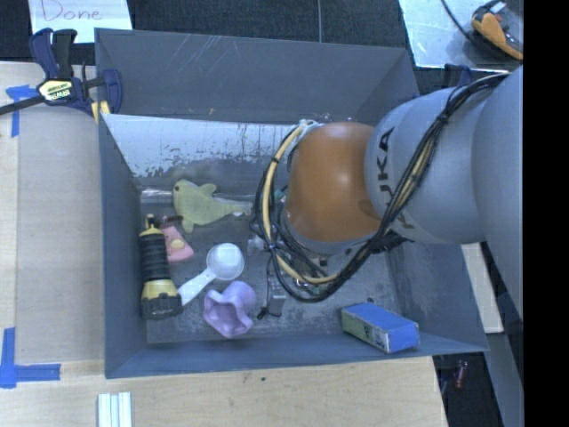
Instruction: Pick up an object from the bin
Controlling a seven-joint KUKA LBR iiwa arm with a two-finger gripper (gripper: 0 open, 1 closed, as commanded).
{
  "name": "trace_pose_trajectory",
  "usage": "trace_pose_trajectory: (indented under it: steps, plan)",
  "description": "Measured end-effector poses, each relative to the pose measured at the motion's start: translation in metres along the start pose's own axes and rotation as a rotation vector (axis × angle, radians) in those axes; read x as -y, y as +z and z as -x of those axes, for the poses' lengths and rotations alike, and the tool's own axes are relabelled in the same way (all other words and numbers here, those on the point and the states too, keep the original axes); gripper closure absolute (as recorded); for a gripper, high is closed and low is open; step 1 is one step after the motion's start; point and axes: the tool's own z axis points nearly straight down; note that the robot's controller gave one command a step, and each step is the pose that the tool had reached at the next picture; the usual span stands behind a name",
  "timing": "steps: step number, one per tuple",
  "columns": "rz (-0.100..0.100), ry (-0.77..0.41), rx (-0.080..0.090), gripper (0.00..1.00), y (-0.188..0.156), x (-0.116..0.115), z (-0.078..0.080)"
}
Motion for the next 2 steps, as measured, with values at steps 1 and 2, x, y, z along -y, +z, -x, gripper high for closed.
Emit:
trace_pose_trajectory:
  steps: [1, 2]
  plan:
    - [0.004, -0.089, 0.021, 0.00, 0.063, -0.056, 0.030]
    - [0.003, 0.008, 0.017, 0.00, 0.055, -0.050, 0.003]
